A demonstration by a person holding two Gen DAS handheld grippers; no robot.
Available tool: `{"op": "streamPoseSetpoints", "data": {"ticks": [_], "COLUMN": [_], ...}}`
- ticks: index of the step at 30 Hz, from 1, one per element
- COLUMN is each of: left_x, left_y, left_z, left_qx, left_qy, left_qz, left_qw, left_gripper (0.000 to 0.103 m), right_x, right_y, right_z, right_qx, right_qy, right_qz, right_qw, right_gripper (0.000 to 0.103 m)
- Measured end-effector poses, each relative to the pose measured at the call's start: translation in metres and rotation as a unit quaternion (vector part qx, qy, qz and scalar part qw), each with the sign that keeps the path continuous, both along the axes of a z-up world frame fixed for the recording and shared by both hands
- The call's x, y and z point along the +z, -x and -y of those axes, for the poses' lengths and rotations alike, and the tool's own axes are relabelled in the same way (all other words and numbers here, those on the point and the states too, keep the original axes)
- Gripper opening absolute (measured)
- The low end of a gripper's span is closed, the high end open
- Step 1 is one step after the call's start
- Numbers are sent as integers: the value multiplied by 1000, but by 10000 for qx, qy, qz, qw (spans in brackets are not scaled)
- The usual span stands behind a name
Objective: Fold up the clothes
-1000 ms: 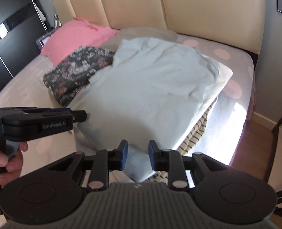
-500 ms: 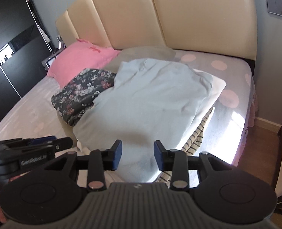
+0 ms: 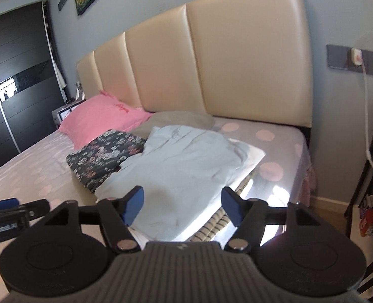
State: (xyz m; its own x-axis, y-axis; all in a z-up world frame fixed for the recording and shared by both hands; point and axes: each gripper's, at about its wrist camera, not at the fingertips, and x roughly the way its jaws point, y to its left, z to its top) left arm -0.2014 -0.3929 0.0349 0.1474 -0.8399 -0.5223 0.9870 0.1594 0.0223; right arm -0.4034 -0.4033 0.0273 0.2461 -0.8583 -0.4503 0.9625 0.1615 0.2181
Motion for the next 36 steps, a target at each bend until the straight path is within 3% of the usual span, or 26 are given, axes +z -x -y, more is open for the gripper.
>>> {"op": "streamPoseSetpoints", "data": {"ticks": [7,13,28,36], "left_x": [-2,-11,-22,-23], "left_y": [8,17,30,24], "left_z": [-17,-27,-27,-28], "left_qx": [200,374,334,404], "left_qy": [123,75,-109,-146], "left_qz": [19,126,67,-125], "left_qw": [9997,9992,9994,9990], "left_gripper": [74,74,74,74], "right_x": [-8,-8,-7,-8], "right_y": [17,20,-8,-12], "right_z": [-16,-23,-31,-30], "right_qx": [-235,-541,-147,-163], "right_qy": [-286,-131,77,58], "right_qz": [55,-60,-683,-751], "right_qw": [9993,9984,9975,9970], "right_gripper": [82,83,82,82]}}
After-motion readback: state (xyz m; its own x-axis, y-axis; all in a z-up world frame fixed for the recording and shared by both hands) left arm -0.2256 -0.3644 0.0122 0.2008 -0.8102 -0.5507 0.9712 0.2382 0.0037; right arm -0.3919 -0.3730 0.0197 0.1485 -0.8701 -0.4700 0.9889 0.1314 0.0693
